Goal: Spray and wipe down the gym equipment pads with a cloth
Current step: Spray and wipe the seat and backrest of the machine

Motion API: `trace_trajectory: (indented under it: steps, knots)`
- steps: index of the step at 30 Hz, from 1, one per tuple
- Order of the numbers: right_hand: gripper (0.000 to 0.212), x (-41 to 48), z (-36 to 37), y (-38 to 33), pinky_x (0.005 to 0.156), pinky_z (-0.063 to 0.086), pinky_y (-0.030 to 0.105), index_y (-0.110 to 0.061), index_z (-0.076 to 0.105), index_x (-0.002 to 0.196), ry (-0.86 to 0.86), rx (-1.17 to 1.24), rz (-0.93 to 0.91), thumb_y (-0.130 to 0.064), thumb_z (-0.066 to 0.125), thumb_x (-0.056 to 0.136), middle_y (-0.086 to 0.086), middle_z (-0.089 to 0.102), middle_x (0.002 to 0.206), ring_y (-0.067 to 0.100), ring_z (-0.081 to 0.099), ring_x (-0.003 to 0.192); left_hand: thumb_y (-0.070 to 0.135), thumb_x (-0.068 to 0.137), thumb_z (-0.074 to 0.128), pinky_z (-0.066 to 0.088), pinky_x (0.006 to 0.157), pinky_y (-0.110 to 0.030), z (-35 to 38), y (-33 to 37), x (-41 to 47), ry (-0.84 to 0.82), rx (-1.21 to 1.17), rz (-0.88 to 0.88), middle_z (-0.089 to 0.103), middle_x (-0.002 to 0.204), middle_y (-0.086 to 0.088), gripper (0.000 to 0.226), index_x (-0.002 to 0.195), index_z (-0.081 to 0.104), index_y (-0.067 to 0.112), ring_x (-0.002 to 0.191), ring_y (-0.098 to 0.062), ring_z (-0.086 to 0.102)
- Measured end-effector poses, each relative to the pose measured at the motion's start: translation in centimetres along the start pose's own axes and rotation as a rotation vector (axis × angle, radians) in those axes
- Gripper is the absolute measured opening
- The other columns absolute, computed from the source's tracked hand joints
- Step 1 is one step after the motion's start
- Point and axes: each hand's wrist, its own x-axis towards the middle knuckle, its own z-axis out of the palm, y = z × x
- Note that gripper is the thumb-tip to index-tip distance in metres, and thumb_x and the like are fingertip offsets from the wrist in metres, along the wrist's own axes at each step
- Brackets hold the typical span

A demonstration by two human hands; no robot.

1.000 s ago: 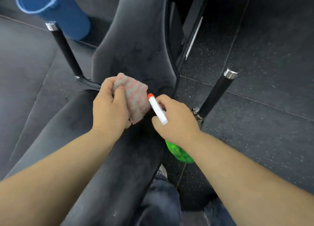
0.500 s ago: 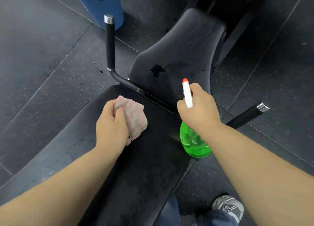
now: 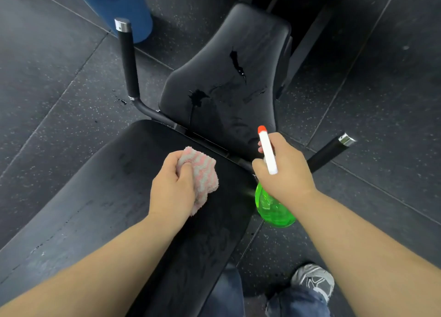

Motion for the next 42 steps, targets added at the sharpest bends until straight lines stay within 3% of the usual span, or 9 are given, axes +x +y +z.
trace_trajectory:
  steps: [6, 9, 13, 17, 24, 26, 30, 34, 42]
  knots:
    - [0.035, -4.4, 0.3, 8.2, 0.06, 0.036, 0.033, -0.031, 0.046, 0.124, 0.049, -0.079, 0.061, -0.035, 0.06, 0.091, -0.002, 0.058, 0.08, 0.022, 0.051, 0.076, 0.024, 0.099, 0.044, 0.052, 0.05, -0.023, 5.3, -0.1, -1.7, -0.166, 0.12, 0.086, 0.068, 0.068, 0.002, 0.02, 0.098, 0.059, 0.037, 0.05, -0.023, 0.062]
    - [0.022, -5.5, 0.5, 10.8, 0.058, 0.037, 0.033, -0.028, 0.051, 0.11, 0.031, 0.006, 0.066, -0.024, 0.059, 0.09, -0.009, 0.055, 0.08, 0.022, 0.049, 0.078, 0.025, 0.099, 0.046, 0.048, 0.049, -0.014, 8.8, -0.8, -2.5, -0.199, 0.168, 0.126, 0.068, 0.076, 0.008, 0.019, 0.1, 0.061, 0.038, 0.064, -0.007, 0.065]
    - [0.025, -4.9, 0.8, 10.0, 0.069, 0.041, 0.035, -0.019, 0.055, 0.109, -0.038, 0.049, -0.069, -0.017, 0.061, 0.084, -0.013, 0.04, 0.079, 0.019, 0.039, 0.096, 0.022, 0.099, 0.044, 0.039, 0.056, -0.002, 10.7, -1.2, -2.6, -0.062, 0.172, 0.119, 0.065, 0.083, 0.014, 0.02, 0.099, 0.059, 0.034, 0.072, 0.014, 0.057]
    - [0.012, -2.6, 0.4, 6.7, 0.061, 0.037, 0.035, -0.017, 0.041, 0.094, -0.109, 0.011, -0.094, -0.019, 0.052, 0.092, -0.011, 0.035, 0.074, 0.023, 0.04, 0.087, 0.023, 0.097, 0.041, 0.047, 0.067, -0.022, 8.8, -0.9, -1.5, 0.14, 0.094, 0.026, 0.065, 0.091, 0.009, 0.02, 0.096, 0.059, 0.032, 0.086, -0.008, 0.062]
    - [0.026, -1.1, -0.1, 5.0, 0.078, 0.045, 0.042, -0.017, 0.049, 0.121, -0.151, -0.174, -0.228, -0.024, 0.05, 0.095, -0.011, 0.023, 0.073, 0.031, 0.044, 0.098, 0.024, 0.098, 0.04, 0.048, 0.051, -0.022, 7.0, 0.3, -1.3, 0.017, 0.183, 0.084, 0.068, 0.082, -0.001, 0.02, 0.099, 0.058, 0.032, 0.058, -0.015, 0.065]
    - [0.017, -2.3, -0.1, 7.4, 0.071, 0.041, 0.039, -0.021, 0.049, 0.104, -0.042, -0.169, -0.254, -0.028, 0.057, 0.09, -0.014, 0.027, 0.07, 0.025, 0.043, 0.088, 0.022, 0.098, 0.042, 0.045, 0.059, -0.017, 8.3, 0.2, -2.1, -0.018, 0.173, 0.096, 0.067, 0.083, 0.008, 0.02, 0.1, 0.06, 0.032, 0.067, 0.0, 0.062]
    - [0.055, -5.8, 0.8, 14.7, 0.062, 0.037, 0.031, -0.028, 0.038, 0.145, 0.001, -0.099, -0.108, -0.039, 0.057, 0.094, -0.008, 0.062, 0.102, 0.025, 0.057, 0.073, 0.022, 0.099, 0.045, 0.047, 0.056, -0.012, 13.0, -0.7, -4.6, -0.155, 0.144, 0.119, 0.067, 0.082, 0.012, 0.021, 0.094, 0.06, 0.036, 0.071, -0.001, 0.062]
    - [0.073, -8.0, 2.9, 21.3, 0.064, 0.049, 0.035, -0.034, 0.009, 0.156, -0.068, -0.142, -0.063, -0.039, 0.053, 0.098, 0.003, 0.058, 0.134, 0.031, 0.065, 0.077, 0.021, 0.1, 0.046, 0.047, 0.059, -0.009, 18.1, -3.3, -6.4, -0.278, 0.142, 0.124, 0.068, 0.085, 0.017, 0.02, 0.1, 0.062, 0.034, 0.078, 0.006, 0.064]
    - [0.057, -9.4, 9.7, 32.0, 0.056, 0.043, 0.034, -0.01, 0.047, 0.143, 0.096, -0.068, 0.077, -0.034, 0.064, 0.094, 0.017, 0.067, 0.112, 0.036, 0.061, 0.066, 0.025, 0.101, 0.047, 0.05, 0.064, -0.016, 24.9, -9.5, -4.5, -0.279, 0.244, 0.078, 0.067, 0.089, 0.013, 0.016, 0.098, 0.06, 0.034, 0.078, 0.003, 0.064]
